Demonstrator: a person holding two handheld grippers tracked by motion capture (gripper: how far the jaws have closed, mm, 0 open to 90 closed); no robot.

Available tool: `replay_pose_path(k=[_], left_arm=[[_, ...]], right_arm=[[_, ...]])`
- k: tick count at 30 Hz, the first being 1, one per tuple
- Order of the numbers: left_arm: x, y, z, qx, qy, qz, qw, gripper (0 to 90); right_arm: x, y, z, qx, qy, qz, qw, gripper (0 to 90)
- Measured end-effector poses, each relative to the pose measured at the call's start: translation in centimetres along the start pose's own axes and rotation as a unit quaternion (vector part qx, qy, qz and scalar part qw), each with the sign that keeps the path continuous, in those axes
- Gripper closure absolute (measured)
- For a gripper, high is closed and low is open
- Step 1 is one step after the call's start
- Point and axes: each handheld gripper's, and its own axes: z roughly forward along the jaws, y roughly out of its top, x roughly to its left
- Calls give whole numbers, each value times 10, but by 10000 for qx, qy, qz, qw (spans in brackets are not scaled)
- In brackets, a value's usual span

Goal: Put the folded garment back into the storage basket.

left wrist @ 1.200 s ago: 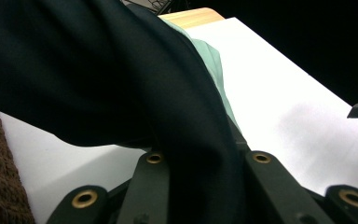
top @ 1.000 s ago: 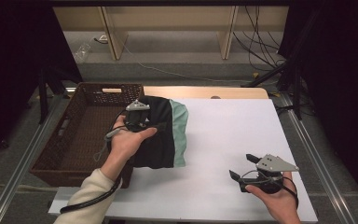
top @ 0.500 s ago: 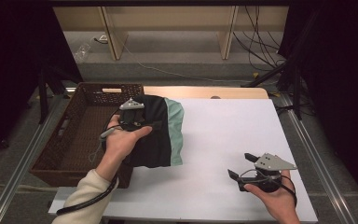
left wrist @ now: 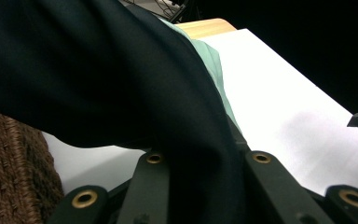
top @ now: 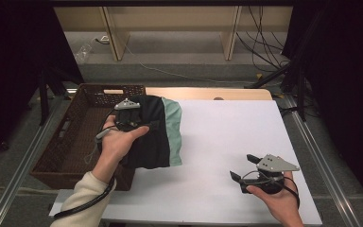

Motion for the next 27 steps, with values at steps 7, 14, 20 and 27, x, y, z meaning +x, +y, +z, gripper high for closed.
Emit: replay_pose_path(k=[7,14,20,27], left_arm=[[4,0,-4,-28,33,-41,10000,774],[6,2,-10,-65,43,-45,10000,774],[9,2,-13,-57,53,-60,10000,774],[13,3,-18,-44,63,-79,9999,773]], right_arm=[[0,0,0,6,10,6,10000,157],[0,0,1,3,11,3,10000,157],[0,0,1,1,11,6,10000,157],[0,0,1,13,7,9,10000,157]])
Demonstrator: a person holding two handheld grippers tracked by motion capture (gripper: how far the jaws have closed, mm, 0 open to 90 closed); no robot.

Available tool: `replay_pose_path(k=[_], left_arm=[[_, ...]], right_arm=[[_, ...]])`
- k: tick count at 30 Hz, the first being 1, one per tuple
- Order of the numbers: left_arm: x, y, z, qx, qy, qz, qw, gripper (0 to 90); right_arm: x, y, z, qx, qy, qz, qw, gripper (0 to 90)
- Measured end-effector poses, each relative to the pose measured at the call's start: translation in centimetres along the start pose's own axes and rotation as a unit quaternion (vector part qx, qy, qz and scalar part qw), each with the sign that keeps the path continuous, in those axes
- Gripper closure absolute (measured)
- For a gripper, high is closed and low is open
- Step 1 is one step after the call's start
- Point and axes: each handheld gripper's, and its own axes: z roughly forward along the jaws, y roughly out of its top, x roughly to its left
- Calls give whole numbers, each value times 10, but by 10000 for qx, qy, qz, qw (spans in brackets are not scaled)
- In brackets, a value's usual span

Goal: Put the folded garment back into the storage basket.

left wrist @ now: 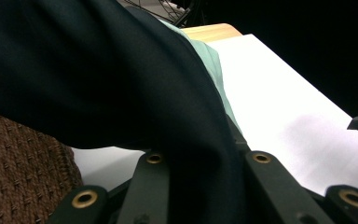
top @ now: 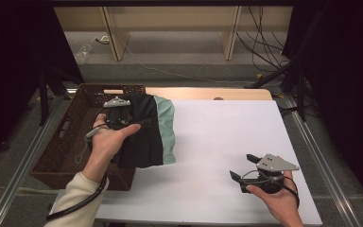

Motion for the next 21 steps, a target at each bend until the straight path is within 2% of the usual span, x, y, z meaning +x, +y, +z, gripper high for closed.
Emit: replay_pose_path(k=[21], left_arm=[[6,0,-10,-59,113,19,9999,774]], right_arm=[[0,0,0,-7,3,-4,10000,157]])
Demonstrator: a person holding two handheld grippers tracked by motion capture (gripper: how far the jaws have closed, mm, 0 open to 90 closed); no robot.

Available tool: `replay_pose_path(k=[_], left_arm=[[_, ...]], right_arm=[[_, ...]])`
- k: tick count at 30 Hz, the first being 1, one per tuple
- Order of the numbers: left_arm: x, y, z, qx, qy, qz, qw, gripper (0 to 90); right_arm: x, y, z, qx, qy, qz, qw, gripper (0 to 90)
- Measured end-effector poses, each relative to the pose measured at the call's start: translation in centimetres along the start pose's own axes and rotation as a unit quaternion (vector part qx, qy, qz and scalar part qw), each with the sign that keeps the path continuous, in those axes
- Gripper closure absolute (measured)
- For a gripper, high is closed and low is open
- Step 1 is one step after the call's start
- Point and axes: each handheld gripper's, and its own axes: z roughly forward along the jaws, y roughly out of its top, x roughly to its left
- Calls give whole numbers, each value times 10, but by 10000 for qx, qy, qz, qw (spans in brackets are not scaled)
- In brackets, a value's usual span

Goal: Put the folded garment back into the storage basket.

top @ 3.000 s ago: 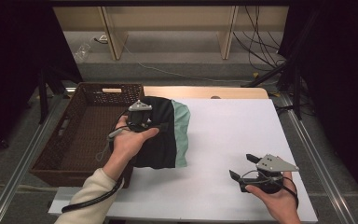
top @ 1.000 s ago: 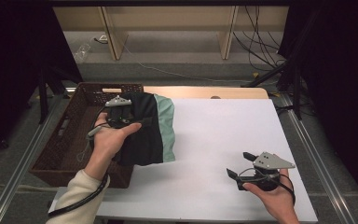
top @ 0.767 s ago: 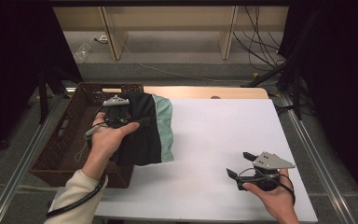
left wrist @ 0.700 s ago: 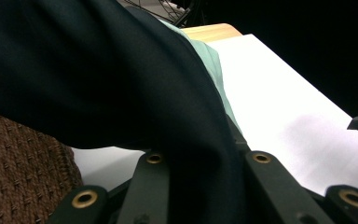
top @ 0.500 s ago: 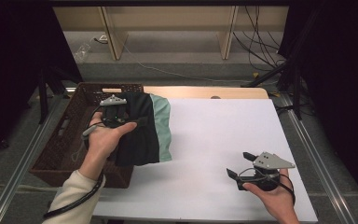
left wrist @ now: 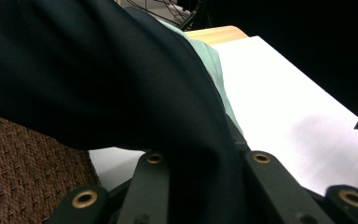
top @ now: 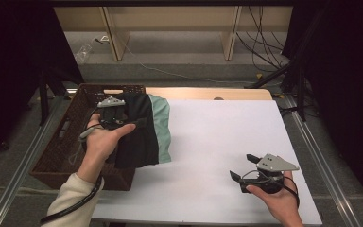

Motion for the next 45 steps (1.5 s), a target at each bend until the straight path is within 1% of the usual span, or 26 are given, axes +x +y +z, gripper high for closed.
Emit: replay_pose_path(k=[4,15,26,35,45], left_arm=[[2,0,-2,-13,7,-13,10000,774],[8,3,-11,-140,44,-75,9999,774],[14,5,-20,-232,137,-112,9996,774],[22,6,-27,-314,240,-168,9991,774],[31,7,-31,-382,326,-288,9983,774]], right_arm=[[0,0,0,-4,0,-2,10000,157],[0,0,0,-6,-4,-7,10000,157],[0,0,0,-9,-5,-4,10000,157],[0,0,0,-11,-4,-7,10000,157],[0,0,0,-11,-2,-9,10000,157]])
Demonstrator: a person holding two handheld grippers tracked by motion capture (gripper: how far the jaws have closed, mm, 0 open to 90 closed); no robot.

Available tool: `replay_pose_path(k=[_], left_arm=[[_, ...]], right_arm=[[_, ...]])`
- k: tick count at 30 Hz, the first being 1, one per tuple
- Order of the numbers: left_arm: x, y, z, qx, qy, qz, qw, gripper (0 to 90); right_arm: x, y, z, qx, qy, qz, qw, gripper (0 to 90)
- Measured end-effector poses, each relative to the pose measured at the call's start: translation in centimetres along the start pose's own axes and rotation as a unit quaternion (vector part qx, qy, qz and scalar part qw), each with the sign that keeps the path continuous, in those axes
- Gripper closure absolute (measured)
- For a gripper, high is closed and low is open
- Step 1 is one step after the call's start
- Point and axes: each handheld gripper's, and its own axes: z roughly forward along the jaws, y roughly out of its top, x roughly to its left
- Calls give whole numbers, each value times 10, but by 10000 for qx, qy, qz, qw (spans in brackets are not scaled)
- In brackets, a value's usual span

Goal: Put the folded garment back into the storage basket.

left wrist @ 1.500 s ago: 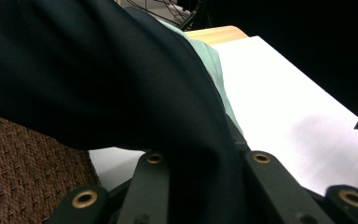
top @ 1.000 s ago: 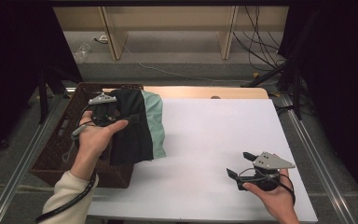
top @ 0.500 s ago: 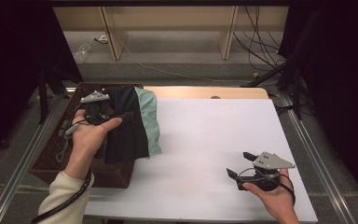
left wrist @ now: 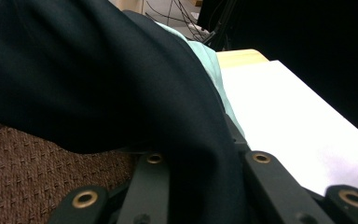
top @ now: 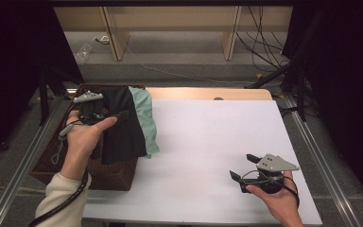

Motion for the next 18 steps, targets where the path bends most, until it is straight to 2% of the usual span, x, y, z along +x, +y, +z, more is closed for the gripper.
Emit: replay_pose_path(k=[18], left_arm=[[22,3,-10,-171,262,-183,9993,775]], right_arm=[[0,0,0,1,-3,1,10000,157]])
